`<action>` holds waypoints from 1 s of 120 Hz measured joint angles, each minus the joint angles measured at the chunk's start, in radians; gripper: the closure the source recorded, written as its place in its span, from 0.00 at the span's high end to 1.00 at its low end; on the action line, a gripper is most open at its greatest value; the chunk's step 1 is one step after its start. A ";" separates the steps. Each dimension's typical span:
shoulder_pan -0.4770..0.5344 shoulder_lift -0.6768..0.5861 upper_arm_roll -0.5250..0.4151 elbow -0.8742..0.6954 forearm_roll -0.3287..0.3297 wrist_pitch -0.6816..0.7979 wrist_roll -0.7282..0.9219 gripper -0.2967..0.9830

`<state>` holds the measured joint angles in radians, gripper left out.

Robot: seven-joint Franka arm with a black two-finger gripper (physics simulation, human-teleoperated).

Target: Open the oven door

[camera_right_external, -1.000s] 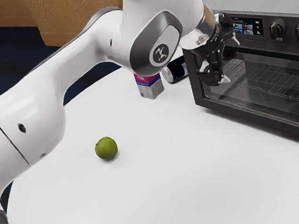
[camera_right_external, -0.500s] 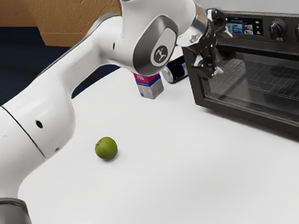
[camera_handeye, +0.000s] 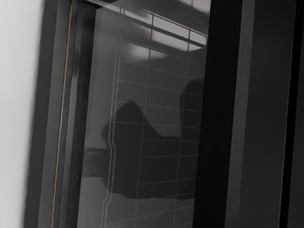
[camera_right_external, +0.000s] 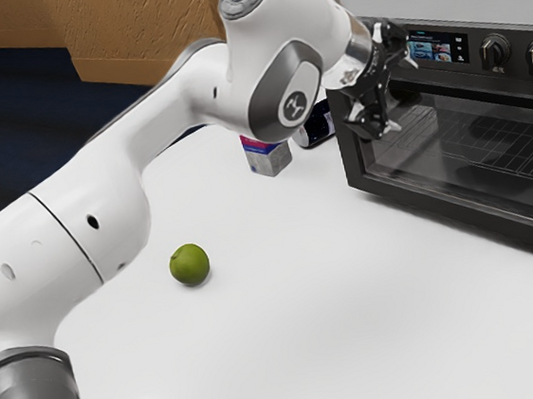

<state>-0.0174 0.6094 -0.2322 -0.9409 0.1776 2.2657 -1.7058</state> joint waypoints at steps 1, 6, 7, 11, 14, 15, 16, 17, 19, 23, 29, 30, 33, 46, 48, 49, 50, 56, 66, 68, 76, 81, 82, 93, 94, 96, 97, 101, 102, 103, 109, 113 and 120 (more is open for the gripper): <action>0.000 0.002 0.000 0.000 0.000 0.001 0.001 0.77; 0.002 0.012 0.000 -0.003 -0.003 0.004 0.004 0.77; 0.002 0.014 0.000 -0.003 -0.003 0.004 0.005 0.77; 0.003 0.023 0.001 -0.006 -0.006 0.007 0.007 0.77; 0.004 0.029 0.000 -0.007 -0.010 0.008 0.009 0.77; 0.004 0.031 0.001 -0.007 -0.011 0.009 0.010 0.77; 0.005 0.033 0.001 -0.007 -0.012 0.009 0.010 0.77; 0.005 0.034 0.001 -0.008 -0.013 0.010 0.011 0.77; 0.005 0.037 0.001 -0.008 -0.014 0.011 0.012 0.77; 0.005 0.041 0.001 -0.008 -0.017 0.012 0.015 0.77; 0.005 0.042 0.005 -0.016 -0.024 0.013 0.018 0.77; 0.004 0.039 0.008 -0.022 -0.026 0.013 0.019 0.77; -0.004 0.014 0.033 -0.058 -0.034 0.016 0.020 0.77; -0.029 -0.115 0.113 -0.241 -0.078 0.037 0.026 0.77; -0.032 -0.135 0.122 -0.268 -0.086 0.041 0.027 0.77; -0.033 -0.146 0.126 -0.283 -0.091 0.043 0.027 0.77; -0.035 -0.156 0.129 -0.297 -0.095 0.046 0.028 0.77; -0.040 -0.212 0.144 -0.366 -0.116 0.058 0.028 0.77; -0.045 -0.305 0.159 -0.481 -0.140 0.077 0.026 0.77; -0.049 -0.328 0.165 -0.509 -0.144 0.081 0.025 0.77; -0.057 -0.420 0.184 -0.612 -0.153 0.096 0.020 0.77; -0.057 -0.485 0.190 -0.679 -0.156 0.104 0.016 0.77; -0.057 -0.498 0.191 -0.691 -0.157 0.105 0.015 0.77; -0.043 -0.673 0.198 -0.818 -0.156 0.113 0.002 0.77; -0.040 -0.684 0.198 -0.822 -0.157 0.111 0.000 0.77; -0.035 -0.703 0.197 -0.820 -0.163 0.095 -0.009 0.77; -0.032 -0.711 0.196 -0.814 -0.167 0.083 -0.015 0.77; -0.023 -0.737 0.194 -0.783 -0.182 0.022 -0.047 0.77; -0.022 -0.744 0.193 -0.776 -0.186 0.003 -0.056 0.77; -0.022 -0.751 0.193 -0.770 -0.189 -0.017 -0.065 0.77; -0.021 -0.782 0.196 -0.753 -0.205 -0.144 -0.118 0.77; -0.021 -0.801 0.196 -0.761 -0.212 -0.218 -0.151 0.77; -0.024 -0.825 0.196 -0.782 -0.220 -0.321 -0.204 0.77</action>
<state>-0.0418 -0.2154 -0.0362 -1.7224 -0.0423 1.9442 -1.9103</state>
